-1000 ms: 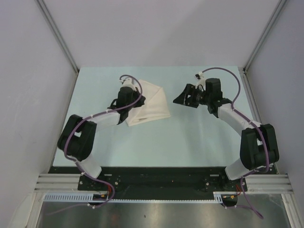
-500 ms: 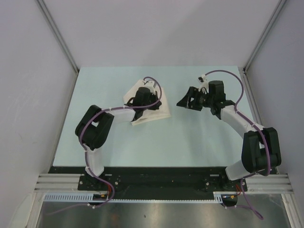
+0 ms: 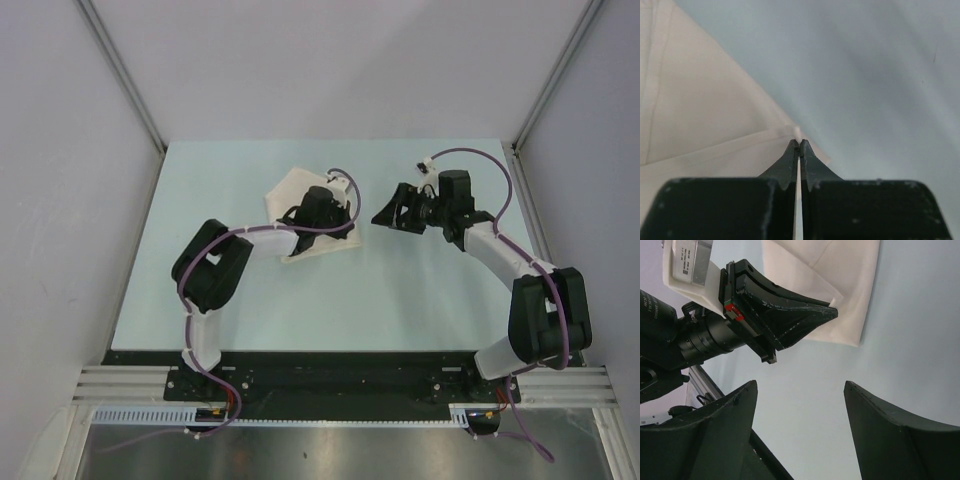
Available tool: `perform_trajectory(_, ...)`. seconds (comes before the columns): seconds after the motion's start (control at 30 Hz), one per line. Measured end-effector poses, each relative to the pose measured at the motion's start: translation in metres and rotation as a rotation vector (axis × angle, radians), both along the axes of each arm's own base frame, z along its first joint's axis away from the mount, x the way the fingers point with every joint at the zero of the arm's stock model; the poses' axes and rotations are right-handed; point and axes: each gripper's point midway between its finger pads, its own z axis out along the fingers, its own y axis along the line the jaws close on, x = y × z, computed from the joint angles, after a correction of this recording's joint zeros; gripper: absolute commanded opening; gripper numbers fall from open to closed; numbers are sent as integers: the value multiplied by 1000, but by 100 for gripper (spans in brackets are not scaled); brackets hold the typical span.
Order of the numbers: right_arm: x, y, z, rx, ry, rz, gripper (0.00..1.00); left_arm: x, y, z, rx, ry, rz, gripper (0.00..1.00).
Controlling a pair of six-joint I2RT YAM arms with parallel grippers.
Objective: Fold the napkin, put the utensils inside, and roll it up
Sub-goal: Fold the napkin
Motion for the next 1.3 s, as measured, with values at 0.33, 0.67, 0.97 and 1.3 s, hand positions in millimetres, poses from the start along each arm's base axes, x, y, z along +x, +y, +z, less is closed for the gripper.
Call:
perform_trajectory(0.33,1,0,-8,-4,20,0,75,-4,-9,2,29,-19,-48,0)
perform_trajectory(0.67,1,0,-9,-5,23,1,75,-8,-14,1,40,-26,-60,0)
perform_trajectory(0.97,1,0,-9,-5,25,1,75,-2,-12,7,30,-68,-28,0)
perform_trajectory(1.3,1,0,-11,-6,29,0,75,2,-13,24,6,-110,-15,0)
